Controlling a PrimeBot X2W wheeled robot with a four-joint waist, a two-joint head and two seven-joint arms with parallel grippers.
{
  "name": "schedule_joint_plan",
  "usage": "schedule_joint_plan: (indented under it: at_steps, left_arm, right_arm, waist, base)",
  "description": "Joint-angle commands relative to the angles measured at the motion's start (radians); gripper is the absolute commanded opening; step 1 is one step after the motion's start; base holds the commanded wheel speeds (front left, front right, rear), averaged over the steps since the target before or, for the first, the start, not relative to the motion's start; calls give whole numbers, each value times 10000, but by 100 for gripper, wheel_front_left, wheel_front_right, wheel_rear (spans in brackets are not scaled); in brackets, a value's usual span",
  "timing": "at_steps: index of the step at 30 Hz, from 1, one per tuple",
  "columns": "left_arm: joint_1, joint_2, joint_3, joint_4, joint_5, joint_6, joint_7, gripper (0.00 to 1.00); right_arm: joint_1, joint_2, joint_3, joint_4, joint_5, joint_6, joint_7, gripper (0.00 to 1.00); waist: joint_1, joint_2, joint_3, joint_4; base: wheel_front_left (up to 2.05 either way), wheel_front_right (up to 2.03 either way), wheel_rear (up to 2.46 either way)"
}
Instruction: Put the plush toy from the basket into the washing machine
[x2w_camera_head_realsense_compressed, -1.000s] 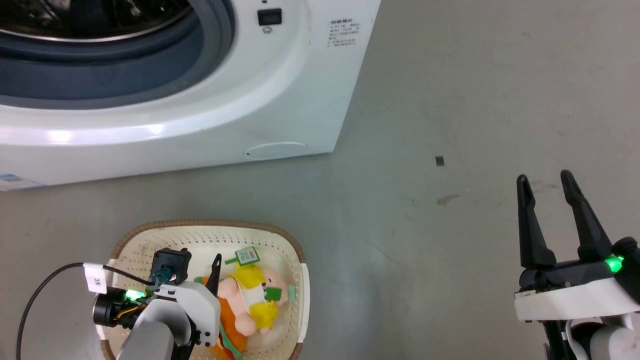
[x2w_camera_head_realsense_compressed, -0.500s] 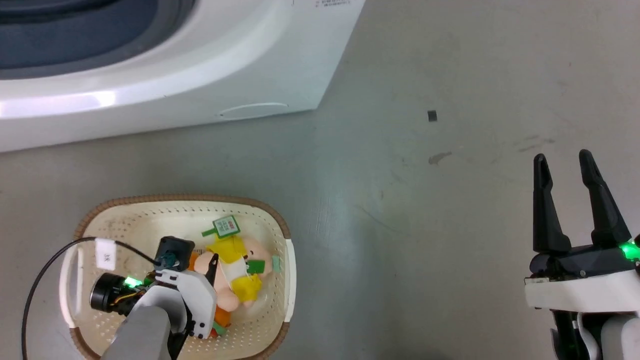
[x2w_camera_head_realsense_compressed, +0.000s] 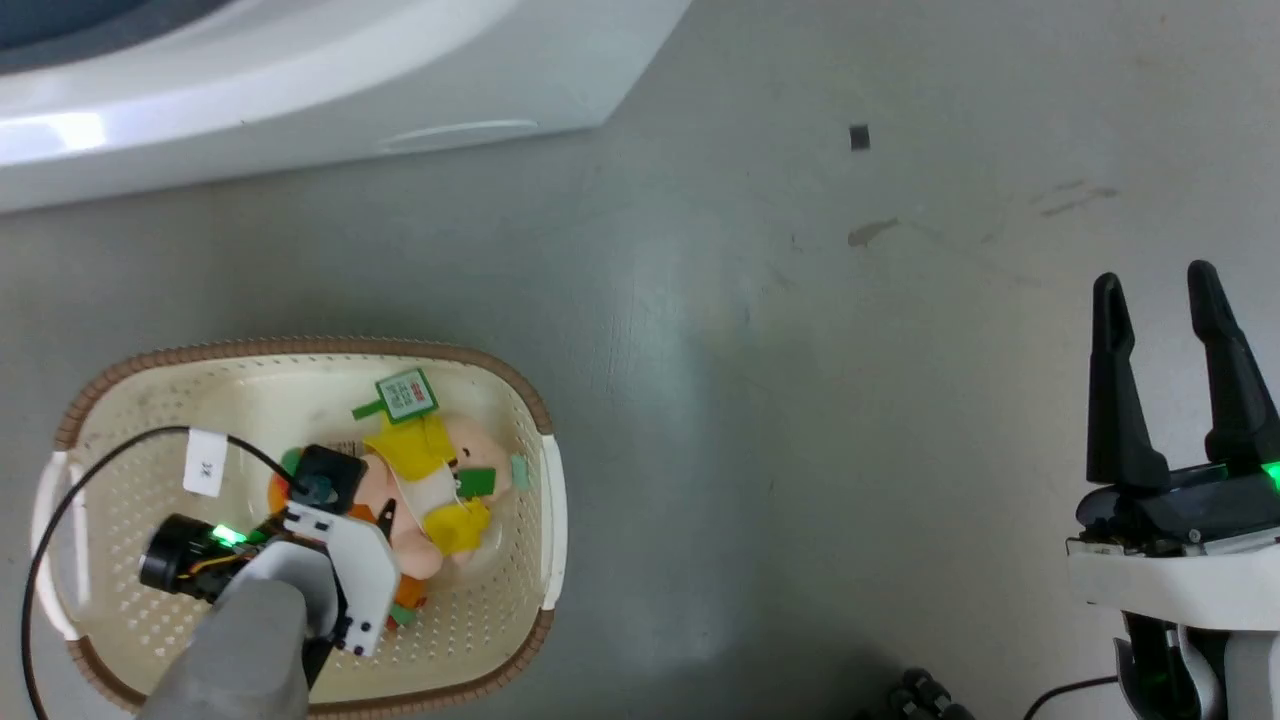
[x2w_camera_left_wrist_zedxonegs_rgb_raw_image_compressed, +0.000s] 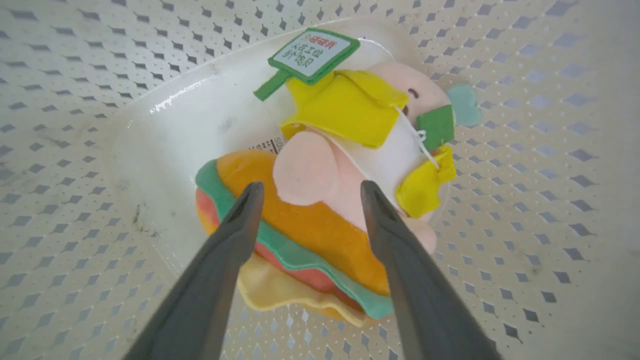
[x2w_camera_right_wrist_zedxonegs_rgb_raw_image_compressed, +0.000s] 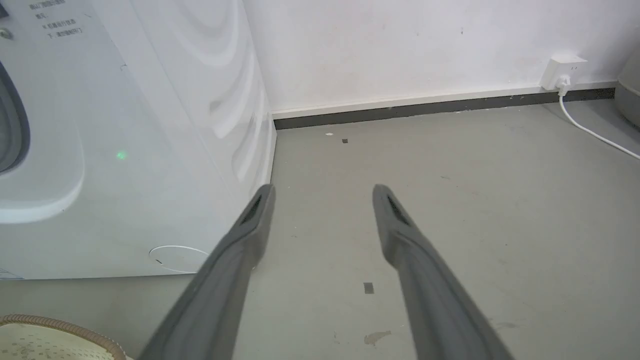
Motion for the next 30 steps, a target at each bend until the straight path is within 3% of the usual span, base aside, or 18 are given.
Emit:
schedule_joint_plan:
  at_steps: [1, 11, 23, 24, 30]
  left_arm:
    - [-347, 125, -127, 334, 15, 65, 7, 100]
    - [-1278, 353, -877, 1450, 186, -15, 350, 100]
    - [-1675, 361, -1225, 1501, 169, -91, 678, 100]
    - [-1657, 336, -1217, 1504, 110, -112, 694, 0]
    - [-1429, 221, -1280, 1518, -165, -210, 752, 0]
  right_arm:
    - [-231, -2, -31, -146, 84, -7, -122, 100]
    - [-394, -2, -149, -664, 226, -7, -330, 100]
    - [-512, -2, -144, -838, 153, -7, -331, 100]
    - [-509, -2, -163, -833, 148, -7, -331, 100]
    - [-535, -2, -250, -705, 164, -7, -331, 100]
  waist:
    - [-1, 0, 370, -89]
    - [-1, 0, 1617, -169]
    - [-1, 0, 1975, -201]
    - [-1, 0, 1964, -206]
    - [-1, 0, 1617, -167]
  base:
    - [0, 0, 0]
    - [0, 0, 0]
    - [0, 0, 0]
    - [0, 0, 0]
    - [0, 0, 0]
